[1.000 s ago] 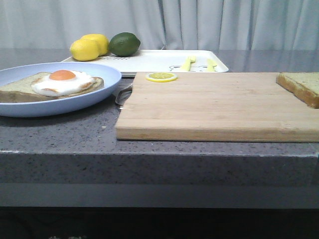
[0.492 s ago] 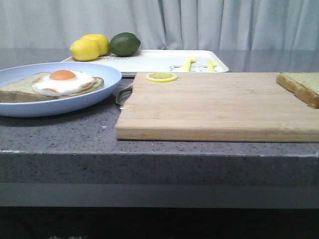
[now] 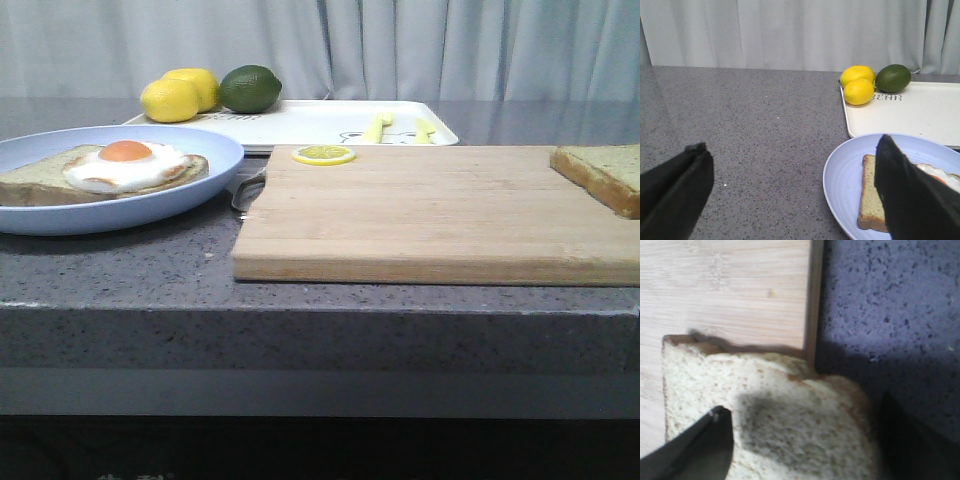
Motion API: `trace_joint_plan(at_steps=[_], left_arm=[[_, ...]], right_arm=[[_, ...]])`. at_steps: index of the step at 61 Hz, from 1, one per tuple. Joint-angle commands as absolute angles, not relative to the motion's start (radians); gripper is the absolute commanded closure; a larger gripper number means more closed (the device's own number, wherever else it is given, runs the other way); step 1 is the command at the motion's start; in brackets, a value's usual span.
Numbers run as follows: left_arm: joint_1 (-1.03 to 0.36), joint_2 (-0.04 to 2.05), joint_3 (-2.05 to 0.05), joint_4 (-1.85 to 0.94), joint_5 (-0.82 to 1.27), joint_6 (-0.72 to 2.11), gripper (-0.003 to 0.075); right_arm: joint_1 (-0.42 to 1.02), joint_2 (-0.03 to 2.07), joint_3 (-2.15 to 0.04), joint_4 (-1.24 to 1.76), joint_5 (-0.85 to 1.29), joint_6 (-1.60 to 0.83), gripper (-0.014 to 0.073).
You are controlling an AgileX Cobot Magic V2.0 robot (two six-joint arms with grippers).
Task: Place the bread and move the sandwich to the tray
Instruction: 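Grasp the bread slice edge with the right gripper and lift it, then carry the bread over the plate and lay it on the fried egg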
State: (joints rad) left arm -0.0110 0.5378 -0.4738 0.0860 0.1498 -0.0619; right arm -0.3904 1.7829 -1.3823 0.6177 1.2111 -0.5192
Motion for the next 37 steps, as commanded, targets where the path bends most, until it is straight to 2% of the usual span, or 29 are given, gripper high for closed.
trace_joint_plan(at_steps=[1, 9, 12, 28, 37], left_arm=[[-0.012, 0.545, -0.511, 0.086, 0.067, -0.061, 0.0082], [-0.012, 0.545, -0.511, 0.086, 0.067, -0.061, 0.0082], [-0.012, 0.545, -0.511, 0.086, 0.067, -0.061, 0.0082], [-0.012, 0.545, -0.511, 0.086, 0.067, -0.061, 0.0082], [-0.012, 0.545, -0.511, 0.086, 0.067, -0.061, 0.0082]], right_arm=[[-0.391, 1.738, -1.414, 0.656, 1.334, -0.504, 0.018], [-0.394, 1.738, -1.414, 0.655, 1.334, -0.498, 0.0568], [-0.396, 1.734, -1.414, 0.655, 1.334, -0.498, 0.0685], [-0.396, 1.63, -1.414, 0.687, 1.334, -0.423, 0.0671], [-0.396, 1.535, -1.414, 0.857, 1.334, -0.419, 0.0671]])
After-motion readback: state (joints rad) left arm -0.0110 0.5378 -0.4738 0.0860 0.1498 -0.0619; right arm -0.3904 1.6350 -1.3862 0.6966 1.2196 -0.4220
